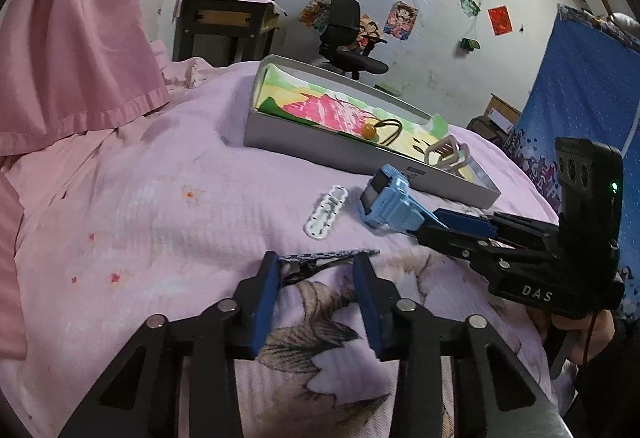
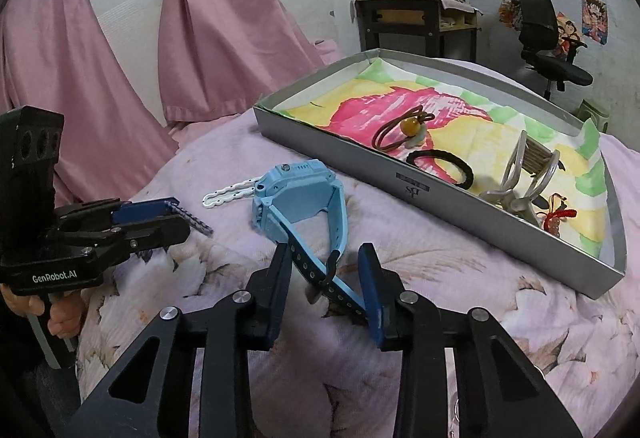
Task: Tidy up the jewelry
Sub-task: 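Grasp the black hair clip with the left tool while the right tool grasps the blue smartwatch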
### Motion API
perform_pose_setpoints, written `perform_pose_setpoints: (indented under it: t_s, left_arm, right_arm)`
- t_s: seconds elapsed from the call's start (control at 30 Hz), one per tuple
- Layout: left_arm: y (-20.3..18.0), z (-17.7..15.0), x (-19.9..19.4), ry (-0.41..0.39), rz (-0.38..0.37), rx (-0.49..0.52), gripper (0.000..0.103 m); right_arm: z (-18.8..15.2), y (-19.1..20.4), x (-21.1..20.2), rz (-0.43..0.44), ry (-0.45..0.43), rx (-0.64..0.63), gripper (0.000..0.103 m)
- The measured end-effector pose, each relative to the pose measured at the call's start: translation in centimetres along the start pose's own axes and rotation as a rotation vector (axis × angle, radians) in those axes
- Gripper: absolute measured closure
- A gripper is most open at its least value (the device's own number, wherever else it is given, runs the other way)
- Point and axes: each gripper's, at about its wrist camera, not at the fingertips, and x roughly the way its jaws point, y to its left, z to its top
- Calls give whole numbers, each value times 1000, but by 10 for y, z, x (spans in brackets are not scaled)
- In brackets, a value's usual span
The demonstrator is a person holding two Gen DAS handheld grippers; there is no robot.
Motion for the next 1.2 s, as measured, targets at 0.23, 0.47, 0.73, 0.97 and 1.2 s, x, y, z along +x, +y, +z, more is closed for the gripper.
perform_pose_setpoints:
  t_s: [0.23, 0.47, 0.73, 0.97, 1.2]
  left_arm:
    - [-9, -4, 0, 13, -23, 41, 85]
    - [-11, -4, 1, 18, -37, 59, 90]
    - [-17, -6, 1, 17, -48, 82, 92]
    - [-23, -6, 1, 12, -49, 100, 92]
    - [-18, -6, -1, 4, -74, 37, 100]
  right_arm:
    - [-1, -1, 0, -5, 2, 9, 72]
    - [-2, -4, -4, -23, -4, 23, 81]
    - [-3, -4, -4, -35, -4, 23, 82]
    - [-3, -14, -11, -79, -18, 68, 91]
    - [-5, -14, -9, -81, -9, 66, 91]
